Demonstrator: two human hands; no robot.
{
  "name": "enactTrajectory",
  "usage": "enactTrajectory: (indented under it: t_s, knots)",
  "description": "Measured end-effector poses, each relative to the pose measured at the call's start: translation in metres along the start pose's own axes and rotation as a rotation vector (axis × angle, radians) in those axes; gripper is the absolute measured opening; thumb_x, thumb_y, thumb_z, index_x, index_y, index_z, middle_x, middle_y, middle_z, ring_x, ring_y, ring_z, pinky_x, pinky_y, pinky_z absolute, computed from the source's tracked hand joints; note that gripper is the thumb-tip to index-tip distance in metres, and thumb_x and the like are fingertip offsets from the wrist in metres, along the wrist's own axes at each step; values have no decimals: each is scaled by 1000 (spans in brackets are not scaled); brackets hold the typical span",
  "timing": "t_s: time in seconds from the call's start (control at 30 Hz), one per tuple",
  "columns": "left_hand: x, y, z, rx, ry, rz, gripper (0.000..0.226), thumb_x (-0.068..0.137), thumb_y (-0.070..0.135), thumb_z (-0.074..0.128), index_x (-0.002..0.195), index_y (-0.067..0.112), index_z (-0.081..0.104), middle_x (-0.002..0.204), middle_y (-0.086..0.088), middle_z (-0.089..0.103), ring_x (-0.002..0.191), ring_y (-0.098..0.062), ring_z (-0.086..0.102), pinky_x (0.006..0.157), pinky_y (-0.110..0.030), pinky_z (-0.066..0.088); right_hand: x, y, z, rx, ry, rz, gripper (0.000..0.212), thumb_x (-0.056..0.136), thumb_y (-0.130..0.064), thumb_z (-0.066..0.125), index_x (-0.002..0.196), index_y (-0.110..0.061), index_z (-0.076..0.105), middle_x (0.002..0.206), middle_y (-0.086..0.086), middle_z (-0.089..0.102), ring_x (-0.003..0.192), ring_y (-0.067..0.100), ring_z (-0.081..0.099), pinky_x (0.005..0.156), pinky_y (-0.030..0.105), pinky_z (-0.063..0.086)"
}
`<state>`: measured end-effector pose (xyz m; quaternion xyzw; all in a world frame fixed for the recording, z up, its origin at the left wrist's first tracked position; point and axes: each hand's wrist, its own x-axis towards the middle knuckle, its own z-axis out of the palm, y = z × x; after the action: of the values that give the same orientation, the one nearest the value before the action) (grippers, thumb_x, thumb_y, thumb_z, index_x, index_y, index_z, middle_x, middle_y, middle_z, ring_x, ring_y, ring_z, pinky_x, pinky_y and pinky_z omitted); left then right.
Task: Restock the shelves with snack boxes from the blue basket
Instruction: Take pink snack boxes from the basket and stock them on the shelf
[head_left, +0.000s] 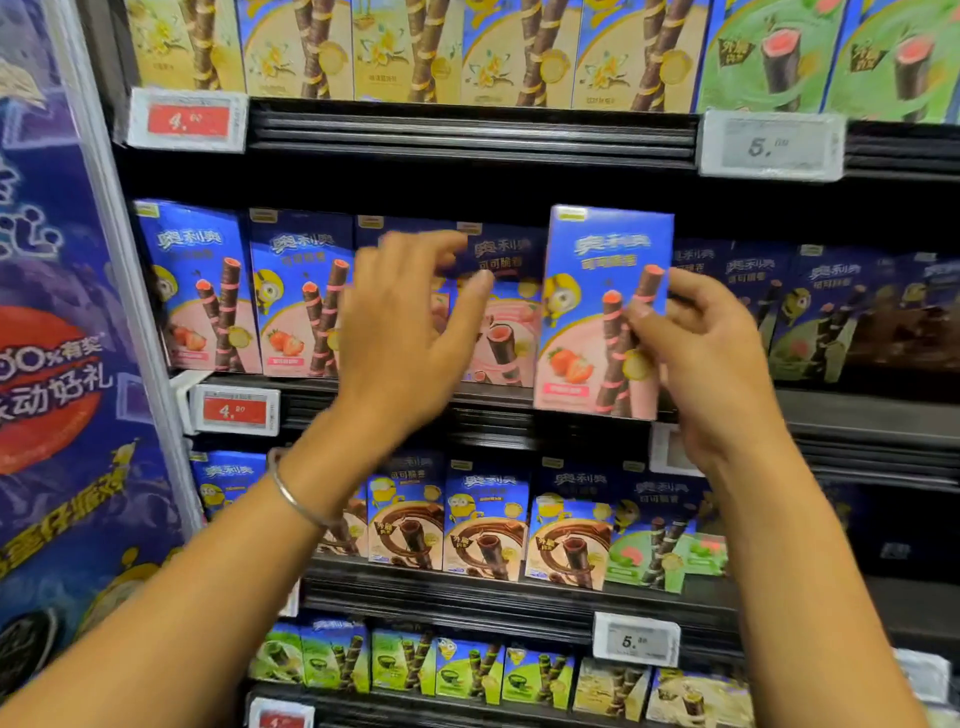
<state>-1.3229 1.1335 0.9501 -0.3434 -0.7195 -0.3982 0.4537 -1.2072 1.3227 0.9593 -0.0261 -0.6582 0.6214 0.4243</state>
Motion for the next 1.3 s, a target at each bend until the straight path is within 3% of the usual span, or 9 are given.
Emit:
enactTrajectory:
  t_s: [0.1,0.3,0.43,0.53,0.7,0.8,1.0,1.1,1.3]
  knots:
    - [28,-15,-7,407,96,165,44,100,54,50,128,24,65,122,-4,61,114,-30,54,93,-43,35,6,2,-17,-32,58,-13,32,97,1,59,129,-2,57,94,4,69,57,2,64,48,17,49]
    - [55,-36,-1,680,-150,92,66,101,67,34,112,13,69,93,-26,68,94,-47,62,106,-67,33,19,12,-18,-139,145,-76,29,94,4,61,121,-5,59,93,-2,67,60,-6,66,49,13,48]
    - [60,-46,4,675,-150,135,57,101,62,42,113,15,72,82,-29,69,84,-51,66,110,-75,27,27,24,-11,-261,175,-85,25,95,-4,62,118,-12,61,100,3,71,66,-3,68,53,16,51]
    - [62,-52,6,652,-138,148,57,99,66,36,126,27,68,99,-25,71,96,-49,64,103,-66,34,33,33,-8,-381,163,-70,20,97,-14,62,116,-13,57,99,4,70,84,13,69,75,38,58]
    - [63,-66,5,640,-144,217,58,100,67,31,136,32,61,127,-17,63,118,-44,54,101,-59,34,39,40,3,-401,105,-12,23,97,-23,62,111,-18,45,104,4,64,95,23,67,81,48,57]
    - [63,-70,2,612,-158,256,60,100,68,33,139,31,59,128,-17,62,119,-44,52,99,-61,34,39,44,8,-394,50,14,31,95,-28,65,114,-18,43,101,-4,59,92,14,63,74,39,55]
    - [68,-72,-2,613,-178,204,87,91,83,21,141,23,59,85,-22,69,87,-48,64,97,-61,37,43,46,13,-328,-31,95,31,90,-15,70,110,-19,47,100,-4,62,89,9,64,70,29,54]
    - [69,-73,-1,604,-186,203,101,86,89,11,131,17,66,85,-20,68,88,-47,63,98,-60,35,44,46,14,-313,-45,106,30,92,-14,70,111,-18,47,99,-5,64,88,6,65,68,26,51]
    - [72,-78,-2,580,-173,229,95,87,87,9,137,26,63,103,-19,70,106,-45,61,100,-57,34,43,47,14,-299,-58,93,32,93,-15,69,116,-18,47,100,-8,63,85,1,65,63,18,51]
